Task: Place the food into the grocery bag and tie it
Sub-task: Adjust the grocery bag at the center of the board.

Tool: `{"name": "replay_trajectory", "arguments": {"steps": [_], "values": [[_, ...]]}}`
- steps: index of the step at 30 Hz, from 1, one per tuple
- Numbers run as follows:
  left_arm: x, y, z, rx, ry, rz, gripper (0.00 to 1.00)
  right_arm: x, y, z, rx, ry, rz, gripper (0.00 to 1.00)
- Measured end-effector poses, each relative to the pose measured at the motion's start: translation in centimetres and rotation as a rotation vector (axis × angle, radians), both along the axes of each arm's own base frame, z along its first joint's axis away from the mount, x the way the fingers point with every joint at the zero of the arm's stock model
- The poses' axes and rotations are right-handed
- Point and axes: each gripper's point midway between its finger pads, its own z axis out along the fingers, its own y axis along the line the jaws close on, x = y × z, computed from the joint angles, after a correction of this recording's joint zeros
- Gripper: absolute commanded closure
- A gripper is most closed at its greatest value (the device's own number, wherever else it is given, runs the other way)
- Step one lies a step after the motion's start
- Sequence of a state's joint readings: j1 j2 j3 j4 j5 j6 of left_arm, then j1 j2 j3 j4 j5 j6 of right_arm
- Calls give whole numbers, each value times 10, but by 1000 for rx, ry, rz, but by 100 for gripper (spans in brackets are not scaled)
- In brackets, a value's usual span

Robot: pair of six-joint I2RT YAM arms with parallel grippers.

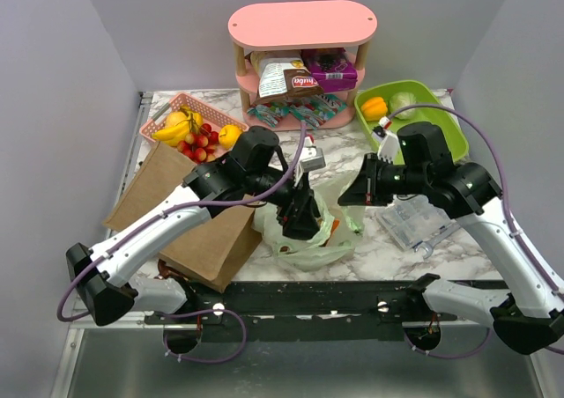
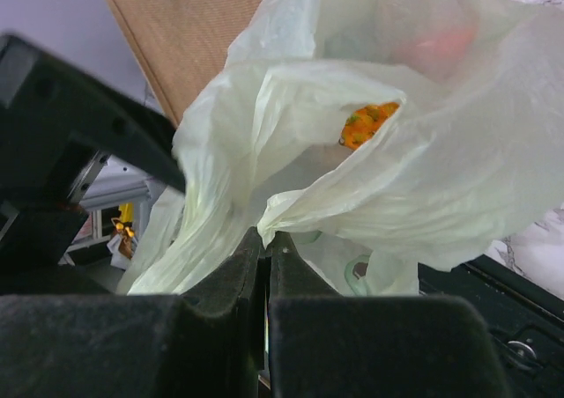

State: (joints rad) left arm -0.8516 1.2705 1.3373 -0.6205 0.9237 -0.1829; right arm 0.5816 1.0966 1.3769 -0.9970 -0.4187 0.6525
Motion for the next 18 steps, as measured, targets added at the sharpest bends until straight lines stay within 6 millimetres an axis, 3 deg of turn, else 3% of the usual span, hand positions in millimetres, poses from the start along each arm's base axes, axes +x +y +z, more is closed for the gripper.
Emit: {"name": "replay_trajectory", "arguments": {"steps": [11,18], "values": [[43,-34,3,-137,62,241,1,-15,-13,4,-10,-11,-6,99],[106,-23,39,-263,-111,617,2,-12,-11,4,-23,-5,1,99]]}}
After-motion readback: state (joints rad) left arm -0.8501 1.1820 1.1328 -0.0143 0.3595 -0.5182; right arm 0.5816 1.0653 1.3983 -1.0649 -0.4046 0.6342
